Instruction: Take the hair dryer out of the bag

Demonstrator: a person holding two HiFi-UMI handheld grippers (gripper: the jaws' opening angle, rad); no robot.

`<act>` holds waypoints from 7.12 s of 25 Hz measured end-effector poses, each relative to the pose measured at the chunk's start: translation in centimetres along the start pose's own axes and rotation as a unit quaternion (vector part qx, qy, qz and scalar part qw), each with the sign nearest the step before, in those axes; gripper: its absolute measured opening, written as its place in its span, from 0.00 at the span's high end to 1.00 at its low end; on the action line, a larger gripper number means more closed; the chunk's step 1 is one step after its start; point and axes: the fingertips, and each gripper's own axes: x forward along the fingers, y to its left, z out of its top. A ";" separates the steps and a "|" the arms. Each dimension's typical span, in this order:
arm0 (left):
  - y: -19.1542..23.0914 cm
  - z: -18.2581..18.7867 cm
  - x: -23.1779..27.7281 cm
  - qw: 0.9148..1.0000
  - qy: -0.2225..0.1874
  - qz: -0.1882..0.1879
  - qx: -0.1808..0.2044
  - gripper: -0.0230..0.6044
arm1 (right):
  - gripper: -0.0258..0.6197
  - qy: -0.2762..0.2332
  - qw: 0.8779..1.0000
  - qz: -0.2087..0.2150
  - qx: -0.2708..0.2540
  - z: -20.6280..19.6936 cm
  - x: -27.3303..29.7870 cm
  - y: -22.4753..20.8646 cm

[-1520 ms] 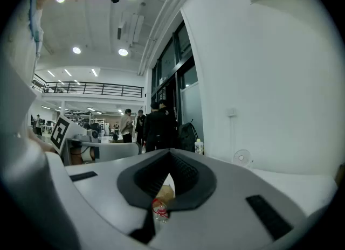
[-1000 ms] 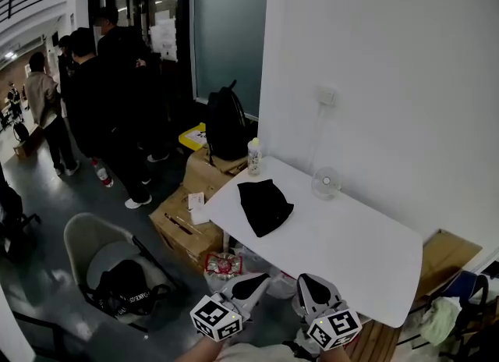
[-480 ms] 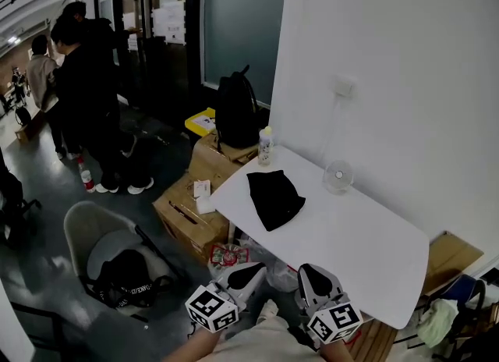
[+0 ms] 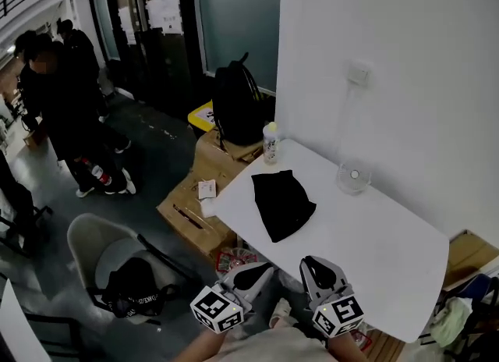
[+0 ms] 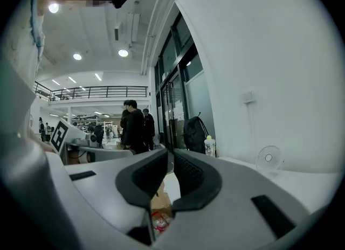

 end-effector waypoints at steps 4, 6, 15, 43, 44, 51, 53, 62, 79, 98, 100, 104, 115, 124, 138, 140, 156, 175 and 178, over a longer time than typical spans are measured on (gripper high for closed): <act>2.4 -0.1 3.7 1.000 0.009 0.000 -0.007 0.94 | 0.85 0.011 1.000 0.010 0.000 -0.2 2.7 -3.1; 3.5 0.2 5.6 1.000 0.011 0.001 -0.006 0.94 | 0.83 0.014 1.000 0.012 0.000 -0.1 3.9 -4.7; 8.2 0.6 11.6 1.000 0.016 0.027 -0.005 0.94 | 0.79 0.029 0.999 0.031 -0.004 0.0 8.4 -10.5; 18.2 -3.7 17.2 0.995 0.091 0.010 -0.034 0.94 | 0.72 0.099 0.994 -0.031 0.027 -5.0 14.3 -16.7; 18.4 -4.0 17.4 0.995 0.094 0.011 -0.033 0.94 | 0.72 0.099 0.994 -0.031 0.027 -5.1 14.3 -16.9; 20.5 -5.3 19.3 0.993 0.113 0.012 -0.021 0.94 | 0.71 0.112 0.992 -0.047 0.036 -6.8 14.9 -18.6; 21.1 -6.0 19.8 0.992 0.125 0.012 -0.015 0.94 | 0.70 0.118 0.991 -0.052 0.038 -7.4 14.9 -19.0; 23.0 -10.8 21.3 0.977 0.211 0.009 0.003 0.82 | 0.70 0.143 0.986 -0.066 0.050 -10.6 15.8 -20.1; 26.2 -20.8 23.5 0.911 0.406 0.056 0.044 0.65 | 0.69 0.167 0.980 -0.085 0.073 -13.0 16.0 -21.4; 29.9 -17.7 25.4 0.912 0.390 0.087 -0.097 0.94 | 0.65 0.216 0.972 -0.055 0.071 -16.6 18.0 -20.5; 30.4 -17.8 25.6 0.909 0.391 0.092 -0.109 0.94 | 0.64 0.226 0.970 -0.053 0.068 -17.3 18.5 -20.5; 31.2 -18.1 25.8 0.905 0.390 0.101 -0.139 0.94 | 0.63 0.253 0.964 -0.048 0.063 -19.1 19.8 -20.2; 32.2 -18.4 27.0 0.893 0.400 0.102 -0.177 0.94 | 0.58 0.350 0.930 -0.067 0.094 -24.2 23.4 -21.5; 32.4 -18.6 27.4 0.890 0.402 0.099 -0.190 0.94 | 0.58 0.401 0.909 -0.072 0.085 -26.1 25.5 -22.8; 32.6 -19.4 27.6 0.886 0.407 0.089 -0.202 0.94 | 0.57 0.480 0.872 -0.073 0.056 -29.8 27.7 -23.5; 32.6 -19.5 27.6 0.886 0.408 0.088 -0.203 0.94 | 0.57 0.482 0.872 -0.071 0.047 -29.7 27.9 -23.5; 32.3 -19.7 27.5 0.886 0.412 0.083 -0.195 0.94 | 0.64 0.459 0.882 -0.070 0.078 -28.4 26.1 -23.8; 27.7 -15.7 27.6 0.909 0.373 0.062 -0.176 0.94 | 0.65 0.448 0.891 -0.068 0.041 -23.9 17.6 -23.3; 26.9 -14.8 27.7 0.912 0.363 0.067 -0.180 0.94 | 0.65 0.441 0.894 -0.075 0.025 -22.7 16.3 -23.5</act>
